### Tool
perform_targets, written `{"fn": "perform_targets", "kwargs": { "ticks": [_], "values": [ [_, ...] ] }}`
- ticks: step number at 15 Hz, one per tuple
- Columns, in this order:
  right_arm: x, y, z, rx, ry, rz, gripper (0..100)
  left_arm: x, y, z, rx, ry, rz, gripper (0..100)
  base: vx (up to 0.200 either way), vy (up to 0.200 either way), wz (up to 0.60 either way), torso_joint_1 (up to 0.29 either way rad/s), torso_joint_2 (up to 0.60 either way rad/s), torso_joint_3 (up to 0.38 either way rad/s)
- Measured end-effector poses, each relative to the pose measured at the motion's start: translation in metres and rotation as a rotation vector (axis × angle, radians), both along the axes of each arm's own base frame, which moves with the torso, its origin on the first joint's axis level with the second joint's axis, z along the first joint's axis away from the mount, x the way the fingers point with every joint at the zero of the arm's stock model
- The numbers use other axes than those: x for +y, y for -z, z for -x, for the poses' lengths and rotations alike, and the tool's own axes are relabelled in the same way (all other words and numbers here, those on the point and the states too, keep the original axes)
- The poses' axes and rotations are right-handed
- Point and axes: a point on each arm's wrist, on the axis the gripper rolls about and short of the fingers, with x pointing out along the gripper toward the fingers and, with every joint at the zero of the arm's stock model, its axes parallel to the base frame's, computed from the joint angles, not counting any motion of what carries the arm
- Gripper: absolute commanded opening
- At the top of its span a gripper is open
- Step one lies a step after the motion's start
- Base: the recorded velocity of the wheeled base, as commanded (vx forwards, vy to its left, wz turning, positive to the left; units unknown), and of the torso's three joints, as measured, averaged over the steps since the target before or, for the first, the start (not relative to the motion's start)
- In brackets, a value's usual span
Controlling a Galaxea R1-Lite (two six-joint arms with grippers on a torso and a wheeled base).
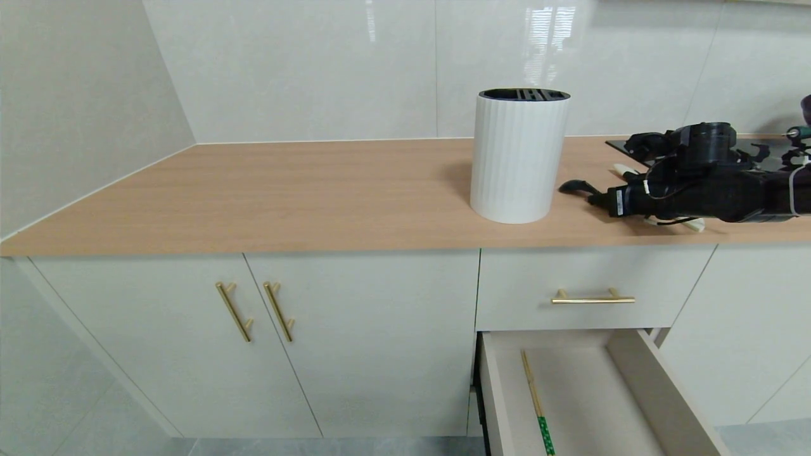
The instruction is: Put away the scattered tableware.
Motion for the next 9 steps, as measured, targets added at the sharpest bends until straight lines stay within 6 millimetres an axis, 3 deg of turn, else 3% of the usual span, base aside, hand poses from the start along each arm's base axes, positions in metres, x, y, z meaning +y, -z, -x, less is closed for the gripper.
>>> {"fn": "perform_targets", "kwargs": {
  "ticks": [5,9],
  "values": [
    [0.002,-0.005,0.004,0.028,0.035,-0.057,0,0.000,0.000,0.000,0.000,0.000,0.000,100,0.000,0.000,0.00,0.000,0.00,0.000],
    [0.002,-0.033,0.047,0.082,0.090,-0.110,0,0.000,0.000,0.000,0.000,0.000,0.000,100,0.000,0.000,0.00,0.000,0.00,0.000]
  ]
}}
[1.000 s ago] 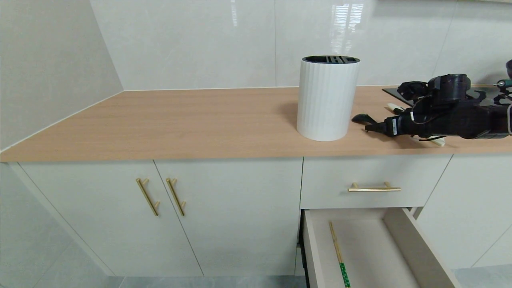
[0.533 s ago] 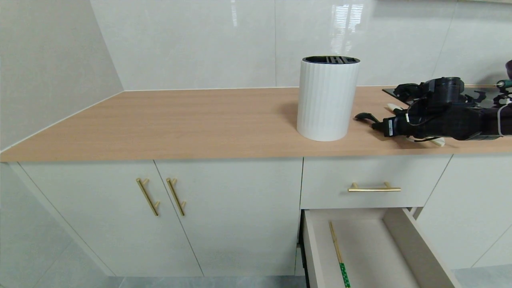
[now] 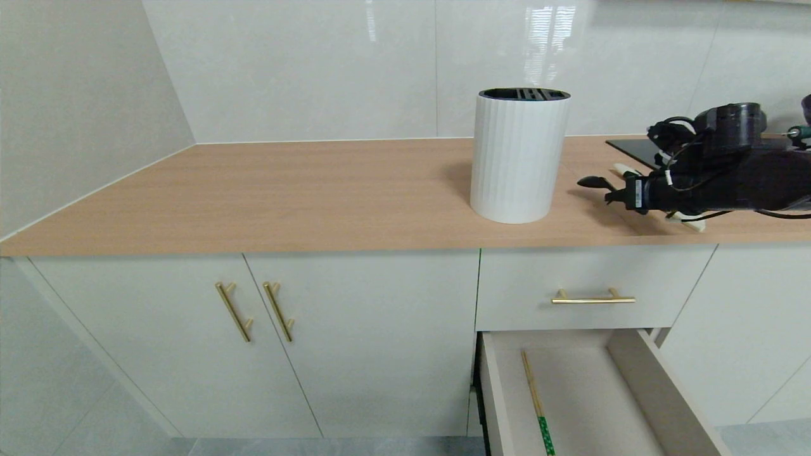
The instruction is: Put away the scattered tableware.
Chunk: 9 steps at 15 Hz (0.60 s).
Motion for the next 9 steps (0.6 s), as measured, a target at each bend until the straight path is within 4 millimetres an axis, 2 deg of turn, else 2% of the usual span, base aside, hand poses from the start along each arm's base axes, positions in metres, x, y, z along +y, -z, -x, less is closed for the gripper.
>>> {"fn": "perform_targets", "kwargs": {
  "ticks": [4,7,9],
  "values": [
    [-0.001,-0.020,0.077,0.022,0.038,0.008,0,0.000,0.000,0.000,0.000,0.000,0.000,100,0.000,0.000,0.00,0.000,0.00,0.000],
    [0.006,-0.010,0.133,0.073,0.035,0.023,0,0.000,0.000,0.000,0.000,0.000,0.000,100,0.000,0.000,0.00,-0.009,0.03,0.027],
    [0.013,0.008,0.163,0.132,0.037,0.049,0,0.000,0.000,0.000,0.000,0.000,0.000,100,0.000,0.000,0.00,-0.085,0.30,0.229]
  ]
}}
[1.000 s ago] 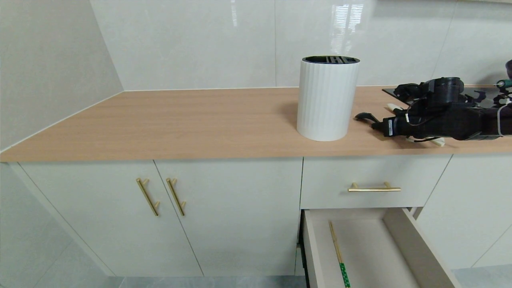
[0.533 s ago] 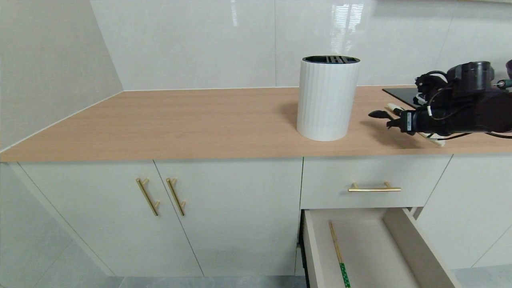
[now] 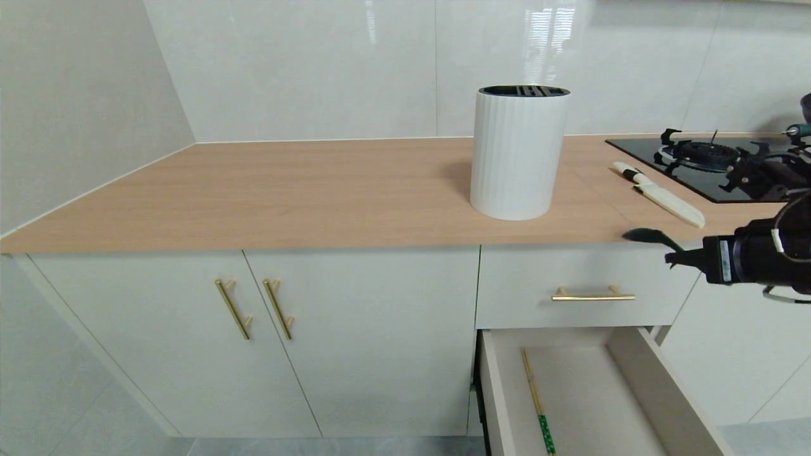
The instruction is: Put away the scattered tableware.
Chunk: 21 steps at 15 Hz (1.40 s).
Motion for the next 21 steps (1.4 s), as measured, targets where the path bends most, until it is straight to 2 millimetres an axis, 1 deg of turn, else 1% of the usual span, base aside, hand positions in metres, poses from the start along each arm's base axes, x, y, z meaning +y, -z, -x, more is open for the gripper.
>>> {"fn": "perform_targets", "kwargs": {
  "ticks": [2,4,5,8,10,12,16,21],
  "values": [
    [0.006,0.017,0.020,0.051,-0.015,0.016,0,0.000,0.000,0.000,0.000,0.000,0.000,100,0.000,0.000,0.00,-0.102,0.41,0.308],
    [0.010,0.032,0.030,0.092,-0.035,0.022,0,0.000,0.000,0.000,0.001,0.000,0.000,100,0.000,0.000,0.00,-0.098,0.44,0.347],
    [0.011,0.039,0.031,0.104,-0.044,0.024,0,0.000,0.000,0.000,0.001,0.000,0.000,100,0.000,0.000,0.00,-0.085,0.44,0.364],
    [0.014,0.054,0.026,0.123,-0.054,0.028,0,0.000,0.000,0.000,0.001,0.000,0.000,100,0.000,0.000,0.00,-0.049,0.43,0.380],
    [0.016,0.065,0.019,0.154,-0.059,0.033,0,0.000,0.000,0.000,0.001,0.000,0.000,100,0.000,0.000,0.00,-0.017,0.19,0.180],
    [0.020,0.079,0.007,0.189,-0.058,0.045,0,0.000,0.000,0.000,0.001,0.000,0.000,100,0.000,0.000,0.00,-0.002,0.07,0.066],
    [0.026,0.119,-0.024,0.252,-0.041,0.076,0,0.000,0.000,0.000,0.000,0.000,0.000,100,0.000,0.000,0.00,0.000,0.00,0.000],
    [0.033,0.170,-0.050,0.338,-0.019,0.114,0,0.000,0.000,0.000,0.000,0.000,0.000,100,0.000,0.000,0.00,0.000,0.00,0.000]
  ]
}}
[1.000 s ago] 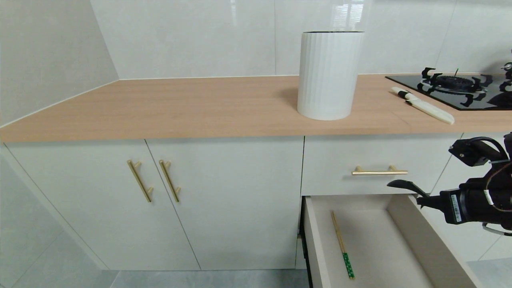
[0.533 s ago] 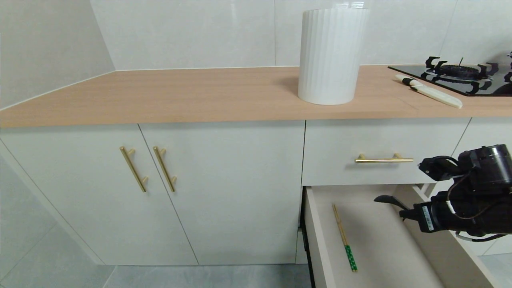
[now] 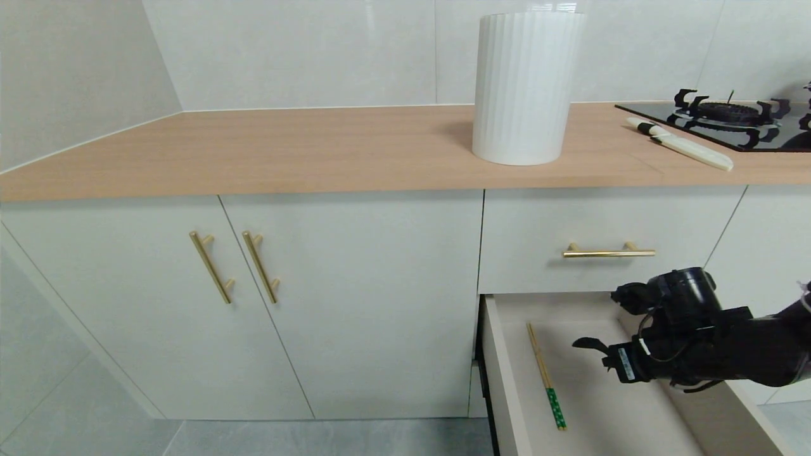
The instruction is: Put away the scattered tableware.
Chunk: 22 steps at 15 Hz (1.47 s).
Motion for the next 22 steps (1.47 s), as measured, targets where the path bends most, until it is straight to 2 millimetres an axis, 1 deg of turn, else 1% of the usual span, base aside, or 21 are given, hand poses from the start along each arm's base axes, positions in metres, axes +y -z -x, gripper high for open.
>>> {"fn": "perform_targets", "kwargs": {
  "ticks": [4,8,10,13,15,22],
  "values": [
    [0.004,0.040,-0.016,0.031,0.023,0.035,0,0.000,0.000,0.000,0.000,0.000,0.000,100,0.000,0.000,0.00,0.000,0.00,0.000],
    [0.005,0.068,-0.024,0.042,0.032,0.035,0,0.000,0.000,0.000,0.000,0.000,0.000,100,0.000,0.000,0.00,0.000,0.00,0.000],
    [0.005,0.078,-0.028,0.039,0.053,0.039,0,0.000,0.000,0.000,0.000,0.000,0.000,100,0.000,0.000,0.00,0.000,0.00,0.000],
    [0.006,0.089,-0.034,0.012,0.092,0.050,0,0.000,0.000,0.000,0.000,0.000,0.000,100,0.000,0.000,0.00,0.000,0.00,0.000],
    [0.006,0.094,-0.034,0.020,0.095,0.053,0,0.000,0.000,0.000,0.000,0.000,0.000,100,0.000,0.000,0.00,0.000,0.00,0.000],
    [0.005,0.097,-0.034,0.027,0.095,0.055,0,0.000,0.000,0.000,0.000,0.000,0.000,100,0.000,0.000,0.00,0.000,0.00,0.000]
  ]
}}
